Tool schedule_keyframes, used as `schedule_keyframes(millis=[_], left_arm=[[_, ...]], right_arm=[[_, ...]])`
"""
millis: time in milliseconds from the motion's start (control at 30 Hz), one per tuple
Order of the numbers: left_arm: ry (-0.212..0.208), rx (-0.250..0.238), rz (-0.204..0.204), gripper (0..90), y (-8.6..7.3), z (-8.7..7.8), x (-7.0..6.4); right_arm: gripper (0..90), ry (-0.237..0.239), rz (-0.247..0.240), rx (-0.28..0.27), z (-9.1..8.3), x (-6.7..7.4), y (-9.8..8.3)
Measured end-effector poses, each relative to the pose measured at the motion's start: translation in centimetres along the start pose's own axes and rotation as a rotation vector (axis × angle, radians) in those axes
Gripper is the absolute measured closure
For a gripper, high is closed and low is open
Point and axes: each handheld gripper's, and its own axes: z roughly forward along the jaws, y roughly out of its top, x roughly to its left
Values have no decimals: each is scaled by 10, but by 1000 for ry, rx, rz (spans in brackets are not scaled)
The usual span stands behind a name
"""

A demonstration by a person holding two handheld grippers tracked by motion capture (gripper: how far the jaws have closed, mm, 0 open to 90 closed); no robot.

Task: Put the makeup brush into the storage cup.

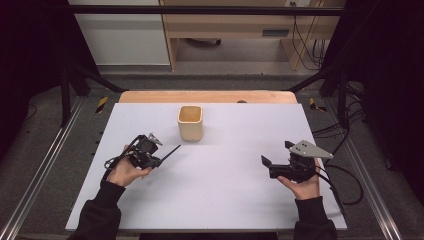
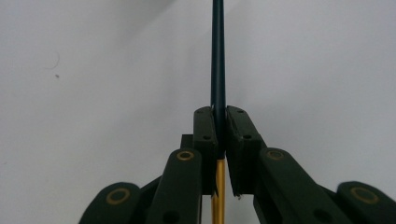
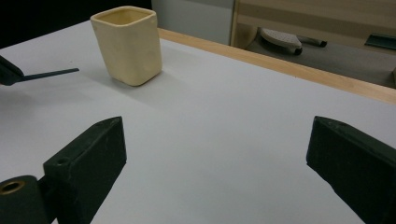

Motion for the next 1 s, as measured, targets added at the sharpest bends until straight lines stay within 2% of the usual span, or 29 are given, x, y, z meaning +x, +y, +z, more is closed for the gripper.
schedule_keyframes(millis=[300,533,600,767,1000], left_arm=[[-49,-47,60,825,0,-8,-15],[-85,-105,97,825,0,-12,-28],[-88,-109,106,826,0,-12,-29],[-128,-129,145,825,3,-16,-37],[-147,-140,191,825,8,-21,-45]], right_arm=[[52,10,-36,9,1,7,3],[57,21,-65,20,3,11,4],[57,24,-70,24,3,11,4],[65,41,-119,50,7,17,6],[69,63,-163,81,13,26,9]])
